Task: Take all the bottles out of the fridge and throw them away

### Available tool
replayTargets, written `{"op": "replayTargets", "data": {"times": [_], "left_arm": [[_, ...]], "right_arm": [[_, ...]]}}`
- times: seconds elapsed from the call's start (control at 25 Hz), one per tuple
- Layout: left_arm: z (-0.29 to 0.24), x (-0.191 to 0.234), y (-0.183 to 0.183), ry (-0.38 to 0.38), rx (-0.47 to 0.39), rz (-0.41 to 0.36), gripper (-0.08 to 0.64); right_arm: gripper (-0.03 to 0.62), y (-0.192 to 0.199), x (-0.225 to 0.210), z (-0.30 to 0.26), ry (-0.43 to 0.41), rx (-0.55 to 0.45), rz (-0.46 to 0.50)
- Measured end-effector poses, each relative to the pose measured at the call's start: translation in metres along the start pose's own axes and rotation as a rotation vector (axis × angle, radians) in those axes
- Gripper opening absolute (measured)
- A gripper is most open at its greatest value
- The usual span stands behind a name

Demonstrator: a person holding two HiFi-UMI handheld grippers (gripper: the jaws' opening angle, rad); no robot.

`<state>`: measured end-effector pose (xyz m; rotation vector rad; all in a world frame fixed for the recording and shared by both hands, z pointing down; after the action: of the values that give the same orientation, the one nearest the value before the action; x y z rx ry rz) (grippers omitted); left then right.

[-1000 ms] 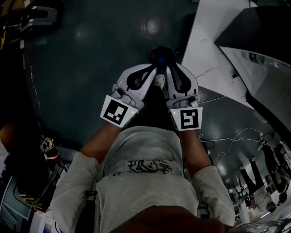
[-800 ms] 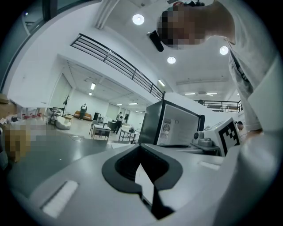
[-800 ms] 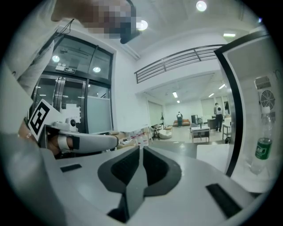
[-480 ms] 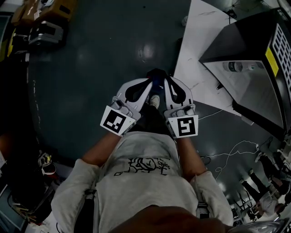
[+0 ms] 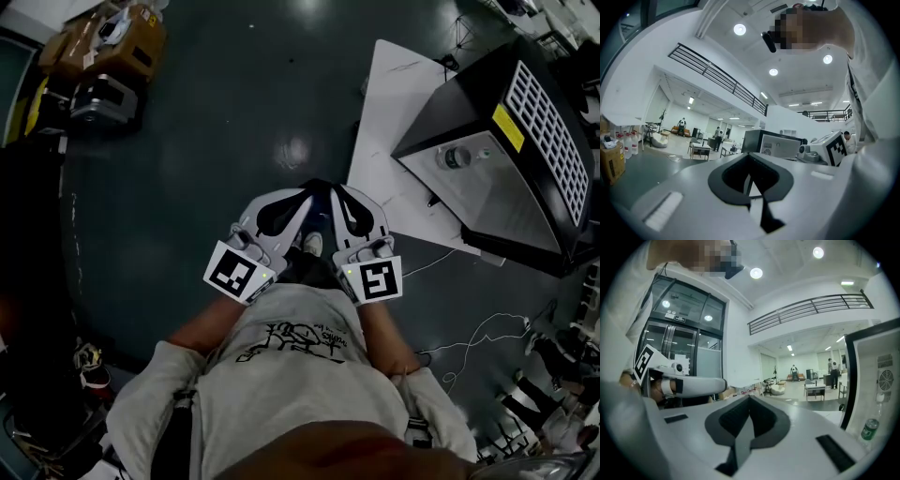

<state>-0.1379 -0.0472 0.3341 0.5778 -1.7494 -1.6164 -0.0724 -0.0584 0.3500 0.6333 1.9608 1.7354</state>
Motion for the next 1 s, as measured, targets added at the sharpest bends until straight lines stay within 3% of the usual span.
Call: {"op": "replayTargets", "data": {"times": [0.68, 1.0], "left_arm": [[0.023, -0.032, -0.055, 0.015, -0.05, -0.029, 0.009], [0.031, -0.035, -0.064, 0.038, -0.051, -0.032, 0.009]], "right_arm": [[0.011, -0.072, 0.028, 0.03, -0.046, -0.012, 0.018], [0.011, -0.085, 0.04, 0.035, -0.028, -0.004, 0.01]]}}
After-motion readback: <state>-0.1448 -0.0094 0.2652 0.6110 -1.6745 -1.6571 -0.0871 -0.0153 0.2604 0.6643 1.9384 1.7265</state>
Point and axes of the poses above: the fingertips, and each gripper's own axes: z backward along the fingers, x to its left, y out of its underside, the point moved 2 cm from there along z, backward along the fingers
